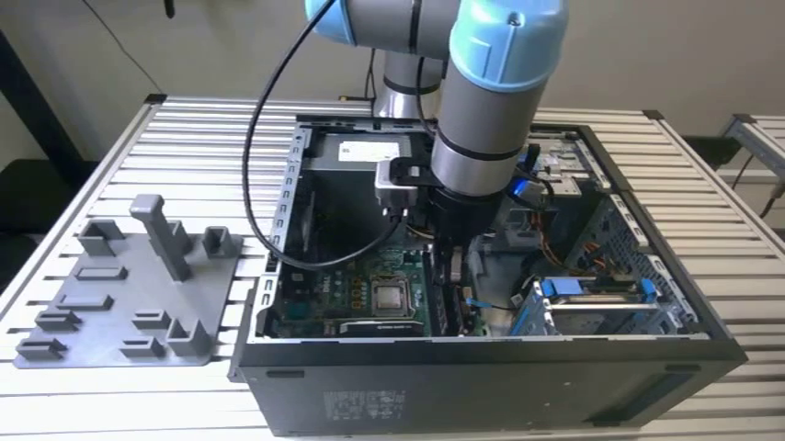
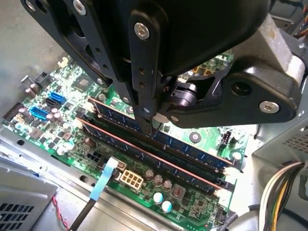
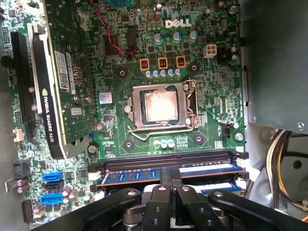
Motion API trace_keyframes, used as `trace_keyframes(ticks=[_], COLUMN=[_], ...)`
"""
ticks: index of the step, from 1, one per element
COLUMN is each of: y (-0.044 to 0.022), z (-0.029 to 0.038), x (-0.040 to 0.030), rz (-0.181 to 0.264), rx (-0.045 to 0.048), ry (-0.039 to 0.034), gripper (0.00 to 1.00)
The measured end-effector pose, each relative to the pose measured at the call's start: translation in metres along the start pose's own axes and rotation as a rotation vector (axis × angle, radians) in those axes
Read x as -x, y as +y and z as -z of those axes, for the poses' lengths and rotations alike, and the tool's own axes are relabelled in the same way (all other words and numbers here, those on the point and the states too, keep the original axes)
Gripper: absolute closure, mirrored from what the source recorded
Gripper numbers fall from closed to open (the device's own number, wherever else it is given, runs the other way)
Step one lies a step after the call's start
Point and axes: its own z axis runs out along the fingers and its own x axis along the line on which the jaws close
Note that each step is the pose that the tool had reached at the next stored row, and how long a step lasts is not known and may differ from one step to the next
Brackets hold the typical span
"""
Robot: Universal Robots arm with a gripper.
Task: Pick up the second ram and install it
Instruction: 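Press down the second ram until it locks into place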
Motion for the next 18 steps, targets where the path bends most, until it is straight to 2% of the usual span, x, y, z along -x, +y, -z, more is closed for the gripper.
trace_keyframes(ticks=[7, 9, 11, 12, 13, 15, 18], y=[0.0000, 0.0000, 0.0000, 0.0000, 0.0000, 0.0000, 0.0001], z=[-0.0121, -0.0129, -0.0106, -0.0090, -0.0058, 0.0043, 0.0153], x=[-0.0005, -0.0002, 0.0001, 0.0001, 0.0005, 0.0001, 0.0003], rz=[0.000, 0.000, 0.000, 0.000, 0.000, 0.000, 0.000], rx=[0.0004, 0.0005, 0.0007, 0.0004, 0.0004, 0.0013, 0.0015], ry=[0.0018, 0.0026, 0.0024, -0.0012, -0.0031, 0.0001, 0.0001], gripper=[0.89, 0.89, 0.89, 0.89, 0.89, 0.89, 0.89])
